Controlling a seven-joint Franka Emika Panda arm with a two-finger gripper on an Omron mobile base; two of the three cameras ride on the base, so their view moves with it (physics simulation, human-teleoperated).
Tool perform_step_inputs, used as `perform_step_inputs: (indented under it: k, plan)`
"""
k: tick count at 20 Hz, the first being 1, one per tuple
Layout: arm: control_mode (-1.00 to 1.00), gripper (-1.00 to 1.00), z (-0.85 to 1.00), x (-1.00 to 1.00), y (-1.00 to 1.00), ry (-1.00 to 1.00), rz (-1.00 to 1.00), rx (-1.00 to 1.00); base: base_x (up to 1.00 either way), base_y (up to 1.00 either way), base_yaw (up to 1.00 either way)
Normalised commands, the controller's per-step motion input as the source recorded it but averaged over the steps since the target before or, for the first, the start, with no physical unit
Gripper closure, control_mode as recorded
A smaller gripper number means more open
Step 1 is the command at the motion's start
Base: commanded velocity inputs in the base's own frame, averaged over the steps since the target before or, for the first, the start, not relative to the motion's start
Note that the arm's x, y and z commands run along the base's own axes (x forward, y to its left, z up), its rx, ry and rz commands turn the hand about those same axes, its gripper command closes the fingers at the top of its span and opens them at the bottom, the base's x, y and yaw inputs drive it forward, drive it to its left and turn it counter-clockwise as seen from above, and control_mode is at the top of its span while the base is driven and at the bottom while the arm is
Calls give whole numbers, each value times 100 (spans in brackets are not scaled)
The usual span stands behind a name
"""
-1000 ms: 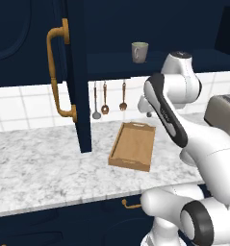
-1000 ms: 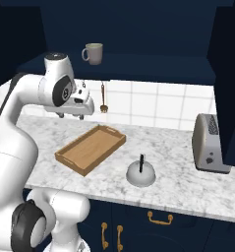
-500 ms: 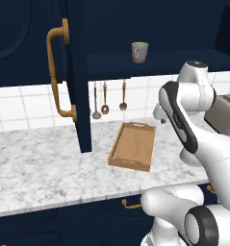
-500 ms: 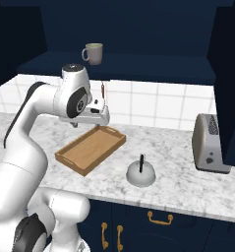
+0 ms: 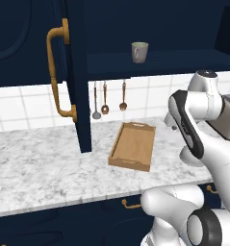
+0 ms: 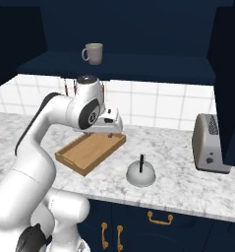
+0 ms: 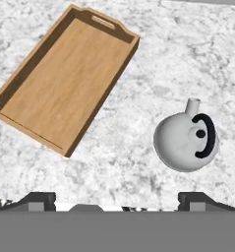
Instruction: Pick the kettle from the counter and place it on the tray. Then pick the mug from the cabinet and place it on the tray. Then close the cabinet doors.
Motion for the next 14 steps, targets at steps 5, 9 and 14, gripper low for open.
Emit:
perform_step_inputs:
  k: [5, 9, 14]
  plan:
    - [-100, -100, -22, -4, -30, 0, 0, -2, 0, 0, 0]
    - [-100, -100, -16, -4, -30, 0, 0, 0, 0, 0, 0]
    - [-100, -100, -19, 1, -30, 0, -1, -2, 0, 0, 0]
